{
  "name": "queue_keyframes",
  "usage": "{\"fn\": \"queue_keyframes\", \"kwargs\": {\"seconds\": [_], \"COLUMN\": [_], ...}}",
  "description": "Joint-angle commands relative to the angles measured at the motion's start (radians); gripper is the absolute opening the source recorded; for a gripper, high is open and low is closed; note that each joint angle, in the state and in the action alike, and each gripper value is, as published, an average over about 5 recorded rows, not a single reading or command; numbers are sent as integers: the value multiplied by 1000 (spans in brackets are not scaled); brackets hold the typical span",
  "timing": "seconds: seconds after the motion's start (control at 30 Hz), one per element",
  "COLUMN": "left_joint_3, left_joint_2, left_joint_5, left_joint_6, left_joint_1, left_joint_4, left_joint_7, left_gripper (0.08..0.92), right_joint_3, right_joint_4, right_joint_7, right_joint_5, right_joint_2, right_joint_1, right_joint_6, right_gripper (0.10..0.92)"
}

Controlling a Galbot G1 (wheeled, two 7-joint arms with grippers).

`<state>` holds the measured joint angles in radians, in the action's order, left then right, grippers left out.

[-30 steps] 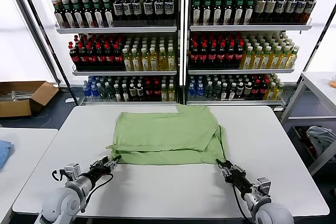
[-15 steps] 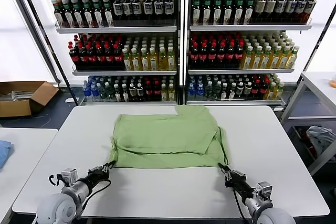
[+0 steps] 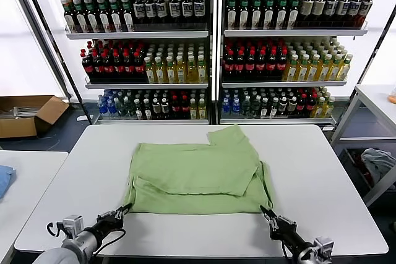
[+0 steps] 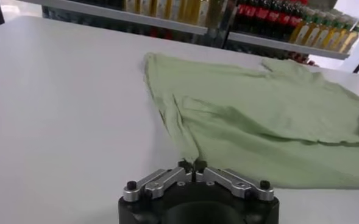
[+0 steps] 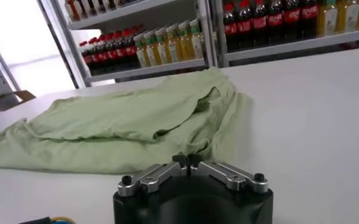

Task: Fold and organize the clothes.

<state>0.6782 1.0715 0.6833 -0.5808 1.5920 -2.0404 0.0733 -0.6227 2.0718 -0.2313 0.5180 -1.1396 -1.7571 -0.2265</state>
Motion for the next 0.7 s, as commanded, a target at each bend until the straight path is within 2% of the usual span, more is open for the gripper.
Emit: {"fn": "queue_keyframes", "kwargs": {"seconds": [0.03, 0.17, 0.37, 0.57, 0.7], "left_joint_3": [106, 139, 162, 205, 252], "left_joint_2": [5, 14, 31, 15, -27], "left_joint_5": [-5, -19, -38, -21, 7], "left_joint_6": [3, 3, 2, 3, 3], "left_joint_1": [177, 247, 255, 230, 189], "left_joint_4": [-114, -150, -177, -190, -187], "left_joint_7": [3, 9, 11, 3, 2], "left_gripper": [88, 88, 112, 271, 375], "right_joint_3": [-61, -66, -100, -186, -157], "right_joint_4": [122, 144, 185, 226, 157], "right_joint_7": [-11, -11, -11, -50, -24], "right_joint_5": [-23, -34, 18, 142, 204], "right_joint_2": [-3, -11, -13, 54, 150], "right_joint_1": [-208, -220, -210, -125, 98], "right_joint_6": [-5, -4, -3, -26, -89], "right_gripper": [144, 249, 405, 578, 700]}}
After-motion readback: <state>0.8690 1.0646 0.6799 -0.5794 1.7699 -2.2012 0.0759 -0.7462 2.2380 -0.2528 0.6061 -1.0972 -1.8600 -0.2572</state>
